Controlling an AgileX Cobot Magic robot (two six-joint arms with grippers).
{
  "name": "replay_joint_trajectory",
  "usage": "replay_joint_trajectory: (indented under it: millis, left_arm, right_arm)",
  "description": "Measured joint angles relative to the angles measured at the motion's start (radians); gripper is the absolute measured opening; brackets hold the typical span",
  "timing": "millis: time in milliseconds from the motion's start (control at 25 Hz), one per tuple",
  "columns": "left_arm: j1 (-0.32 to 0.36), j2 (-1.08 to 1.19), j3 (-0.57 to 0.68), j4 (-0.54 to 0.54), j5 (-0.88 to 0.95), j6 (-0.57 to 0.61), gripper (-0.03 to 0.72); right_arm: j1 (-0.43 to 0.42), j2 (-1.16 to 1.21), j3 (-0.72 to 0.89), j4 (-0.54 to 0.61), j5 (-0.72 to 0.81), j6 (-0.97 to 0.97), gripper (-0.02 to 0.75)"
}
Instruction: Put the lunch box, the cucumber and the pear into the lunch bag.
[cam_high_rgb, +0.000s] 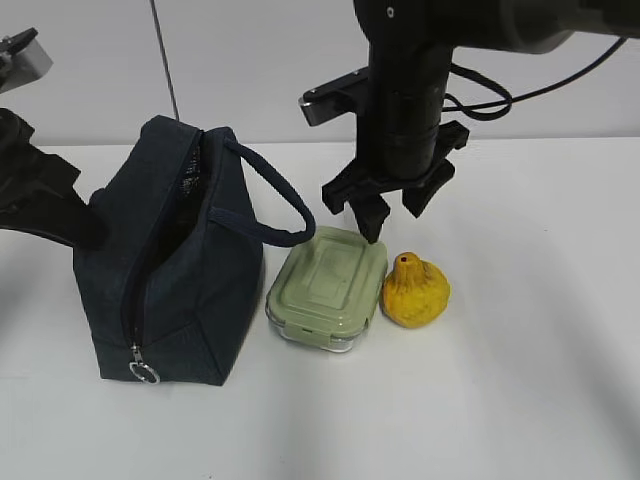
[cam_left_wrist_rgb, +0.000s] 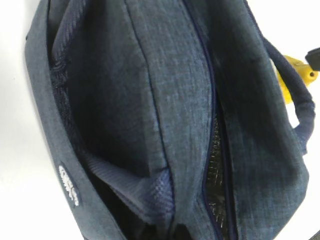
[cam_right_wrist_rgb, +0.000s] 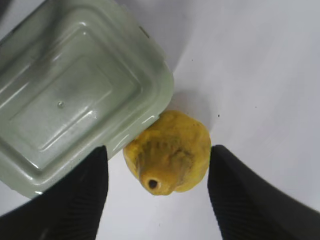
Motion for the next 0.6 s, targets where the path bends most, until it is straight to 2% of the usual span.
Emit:
replay_joint_trajectory:
  millis: [600]
  left_arm:
    - [0.000, 0.000, 0.000, 0.004, -0.001, 0.000, 0.003]
  right_arm:
    - [0.000, 0.027, 0.066, -0.008, -0.004, 0.003, 0.481]
